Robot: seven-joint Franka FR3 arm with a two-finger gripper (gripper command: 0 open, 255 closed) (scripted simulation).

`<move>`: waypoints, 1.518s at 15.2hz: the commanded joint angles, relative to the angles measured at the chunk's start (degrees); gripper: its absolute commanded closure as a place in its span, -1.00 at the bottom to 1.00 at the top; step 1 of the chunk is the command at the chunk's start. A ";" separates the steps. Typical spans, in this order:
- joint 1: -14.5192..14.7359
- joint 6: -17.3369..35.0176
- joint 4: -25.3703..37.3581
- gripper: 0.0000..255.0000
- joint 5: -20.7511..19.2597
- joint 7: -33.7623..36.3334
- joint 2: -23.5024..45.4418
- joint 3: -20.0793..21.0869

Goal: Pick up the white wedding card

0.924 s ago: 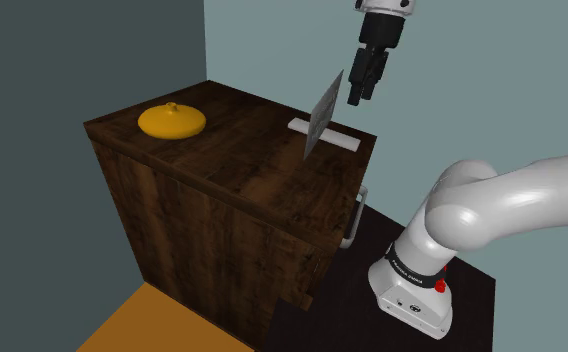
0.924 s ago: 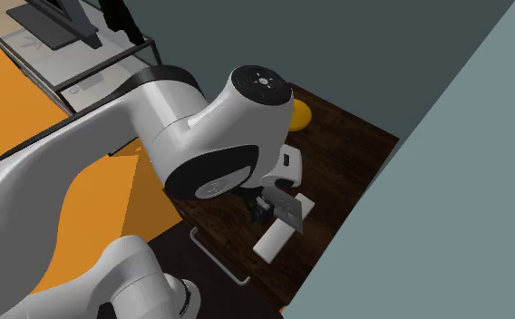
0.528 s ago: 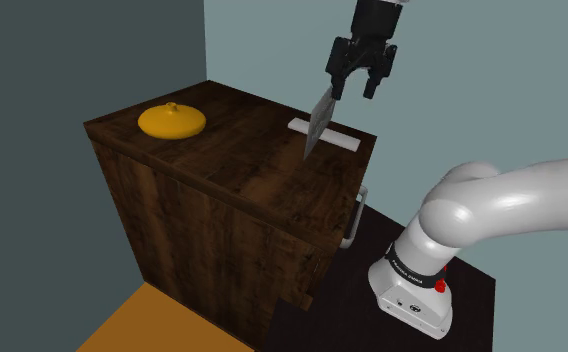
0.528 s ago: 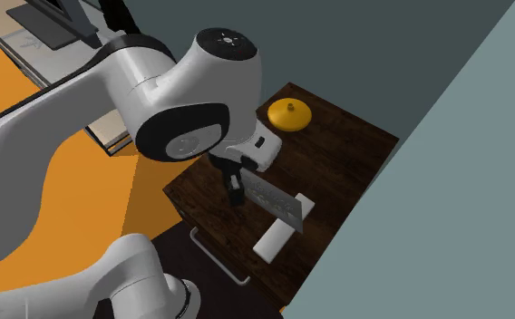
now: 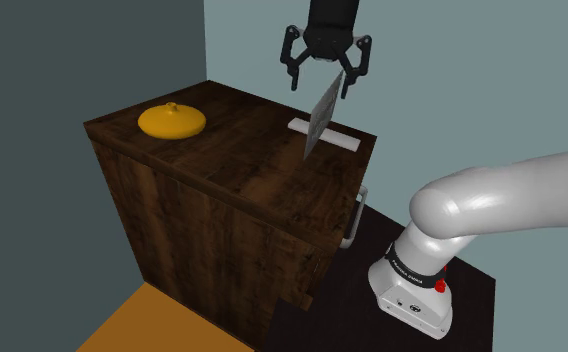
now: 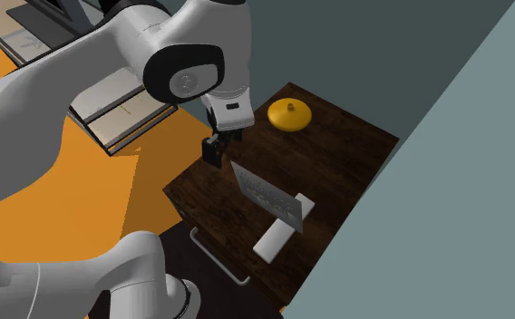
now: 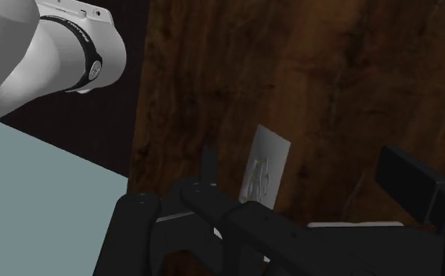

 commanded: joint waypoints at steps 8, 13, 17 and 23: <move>-0.02 4.32 -5.36 1.00 1.19 1.31 -1.19 1.54; -0.03 4.33 -5.33 1.00 1.20 1.34 -1.16 1.57; 0.01 4.36 -5.52 1.00 1.22 1.28 -1.31 1.52; -0.50 0.26 -0.09 1.00 0.32 1.77 0.07 0.69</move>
